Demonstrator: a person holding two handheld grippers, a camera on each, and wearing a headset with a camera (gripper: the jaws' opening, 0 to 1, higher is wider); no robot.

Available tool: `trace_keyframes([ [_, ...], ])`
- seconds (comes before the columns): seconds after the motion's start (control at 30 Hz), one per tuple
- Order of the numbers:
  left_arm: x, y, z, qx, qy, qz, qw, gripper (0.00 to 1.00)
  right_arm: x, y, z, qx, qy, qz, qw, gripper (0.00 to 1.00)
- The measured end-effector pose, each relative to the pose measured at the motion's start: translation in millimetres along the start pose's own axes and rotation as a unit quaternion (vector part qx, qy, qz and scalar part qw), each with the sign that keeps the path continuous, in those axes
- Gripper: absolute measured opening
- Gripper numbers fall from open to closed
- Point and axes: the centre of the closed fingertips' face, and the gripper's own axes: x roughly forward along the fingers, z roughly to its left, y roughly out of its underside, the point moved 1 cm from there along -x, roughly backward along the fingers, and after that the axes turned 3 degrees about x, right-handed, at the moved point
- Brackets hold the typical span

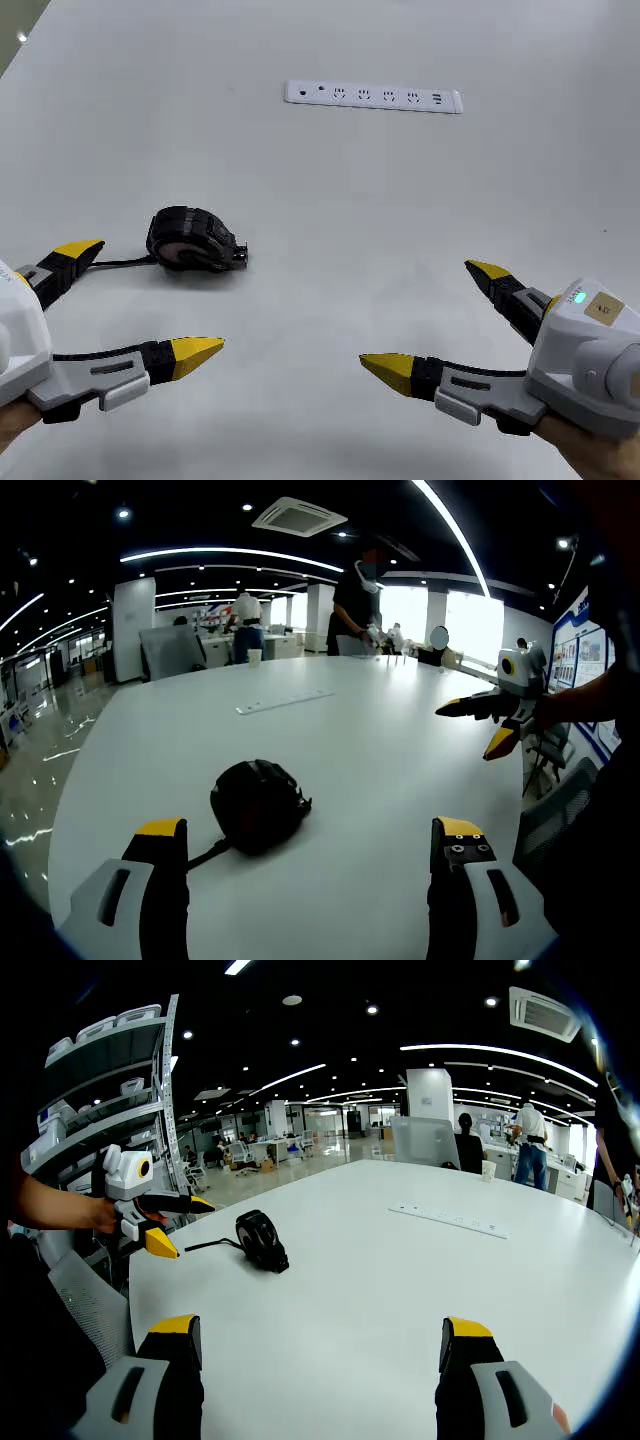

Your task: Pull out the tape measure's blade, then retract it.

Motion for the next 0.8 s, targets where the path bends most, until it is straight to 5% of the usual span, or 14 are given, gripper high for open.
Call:
trace_keyframes([
  [0.8,-1.4,4.1,2.2,0.004,0.001,0.003,1.0,0.99,0.1,0.9,0.5,-0.002,-0.001,0.003,1.0,0.99],
])
